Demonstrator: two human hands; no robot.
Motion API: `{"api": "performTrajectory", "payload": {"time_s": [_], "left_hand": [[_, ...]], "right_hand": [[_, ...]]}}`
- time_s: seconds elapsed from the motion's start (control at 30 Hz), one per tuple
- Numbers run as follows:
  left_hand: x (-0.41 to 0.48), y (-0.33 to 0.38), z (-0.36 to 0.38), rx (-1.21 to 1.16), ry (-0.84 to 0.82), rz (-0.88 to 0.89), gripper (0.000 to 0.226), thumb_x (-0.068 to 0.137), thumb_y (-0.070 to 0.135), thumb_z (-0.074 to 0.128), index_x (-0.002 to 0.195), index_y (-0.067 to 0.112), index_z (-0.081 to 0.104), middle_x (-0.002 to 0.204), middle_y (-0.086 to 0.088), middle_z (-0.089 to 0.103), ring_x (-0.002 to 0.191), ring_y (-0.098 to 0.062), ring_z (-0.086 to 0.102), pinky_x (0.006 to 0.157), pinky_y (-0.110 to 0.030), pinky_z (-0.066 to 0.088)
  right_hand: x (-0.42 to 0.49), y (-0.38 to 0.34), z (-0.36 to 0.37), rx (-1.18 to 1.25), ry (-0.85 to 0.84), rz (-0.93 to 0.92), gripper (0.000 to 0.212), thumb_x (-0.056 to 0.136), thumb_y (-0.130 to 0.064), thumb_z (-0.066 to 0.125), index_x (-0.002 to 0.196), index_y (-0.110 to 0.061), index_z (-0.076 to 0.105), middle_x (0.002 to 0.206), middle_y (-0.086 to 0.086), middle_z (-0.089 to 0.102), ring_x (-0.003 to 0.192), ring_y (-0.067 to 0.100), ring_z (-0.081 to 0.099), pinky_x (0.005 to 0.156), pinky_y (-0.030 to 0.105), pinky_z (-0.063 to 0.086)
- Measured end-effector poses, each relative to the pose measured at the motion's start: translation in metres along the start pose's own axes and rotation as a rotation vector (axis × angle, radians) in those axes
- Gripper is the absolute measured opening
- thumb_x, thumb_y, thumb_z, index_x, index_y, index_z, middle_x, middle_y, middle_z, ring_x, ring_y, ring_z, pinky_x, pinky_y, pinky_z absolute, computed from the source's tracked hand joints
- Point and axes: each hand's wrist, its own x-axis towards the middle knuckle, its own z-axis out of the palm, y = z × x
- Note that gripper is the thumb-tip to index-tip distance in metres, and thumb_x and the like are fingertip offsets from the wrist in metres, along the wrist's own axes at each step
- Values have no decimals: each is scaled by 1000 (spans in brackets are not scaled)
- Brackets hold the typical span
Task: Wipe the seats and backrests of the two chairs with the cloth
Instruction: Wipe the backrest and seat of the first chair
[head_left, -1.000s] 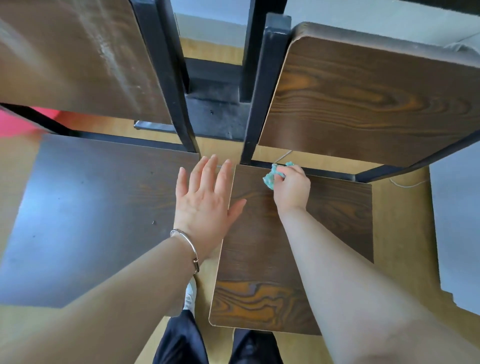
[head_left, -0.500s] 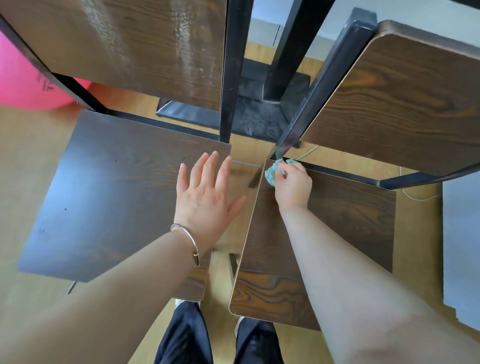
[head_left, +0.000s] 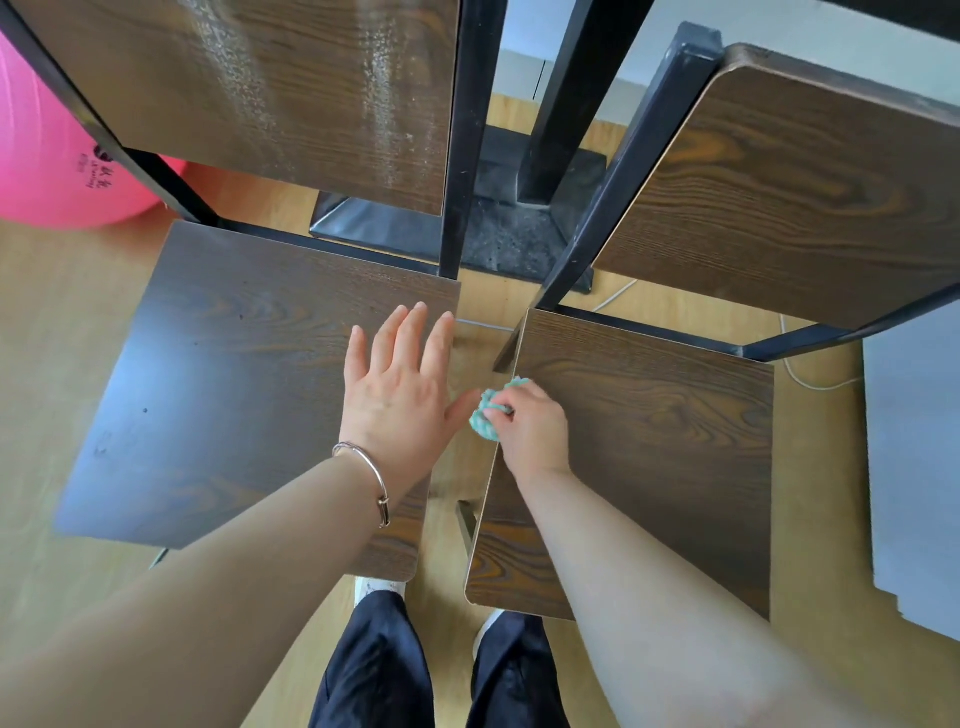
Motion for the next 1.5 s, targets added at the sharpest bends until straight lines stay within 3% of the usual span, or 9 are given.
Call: {"api": "performTrajectory", "payload": {"time_s": [0.17,0.27,0.47,0.6,0.8,1.03,1.27,1.4,1.5], "left_hand": [[-9,-7,-27,-21,34,-35,75,90,58,45,149,15,29,153,-13,33,144,-31,24,115,-59,19],[-10,-7,-49,-12,50,-33,73,90,56,48,148,15,29,153,-12,33,144,-30,23,115,-59,20],[-8,17,-89,-25,92,29,71,88,53,54,145,15,34,149,-13,38,141,-32,30,112,-61,24],[-2,47,-105,-63,108,67,70,88,57,48,144,15,38,148,-12,40,139,-31,33,113,-58,24],[2,89,-102,-88,105,141,69,88,56,47,142,15,40,147,-11,42,139,-30,34,113,-57,26],[-2,110,-55,-76,13,179,68,91,56,44,146,16,36,151,-10,36,142,-28,29,116,-56,21],[-11,108,-14,-23,-92,188,70,91,58,43,147,18,32,151,-9,36,141,-29,30,116,-55,21],[-8,106,-10,-14,-107,192,69,92,58,42,148,19,31,151,-8,35,141,-29,29,117,-54,20],[-3,105,-10,-11,-104,189,69,92,58,42,148,19,30,152,-8,34,142,-28,27,117,-54,18]], "right_hand": [[-31,-14,-12,128,-239,119,9,83,-19,73,86,-12,76,97,0,68,89,18,63,81,27,47],[-39,-26,-44,277,-163,165,6,82,-23,75,85,-18,78,91,-7,69,88,10,62,79,20,45],[-49,-48,-124,700,-29,255,9,83,-23,76,92,-21,78,90,-6,74,87,17,69,85,43,57],[-52,-52,-173,805,111,225,7,82,-22,76,86,-27,78,90,-8,73,88,16,69,85,46,57],[-54,-15,-208,549,215,225,6,86,-27,73,92,-28,74,94,-14,68,90,8,63,83,30,54],[-48,96,-161,-91,48,343,13,95,-25,63,103,-20,73,114,0,60,96,18,57,78,29,55],[-47,137,-123,-37,43,465,38,85,-18,74,118,-21,54,121,2,41,96,24,62,85,36,54],[-41,130,-116,-51,69,656,62,77,-30,82,125,-19,44,119,7,47,108,24,56,82,37,54],[-33,128,-117,-56,-7,647,53,82,-25,76,127,-18,48,117,8,55,106,26,58,80,36,52]]}}
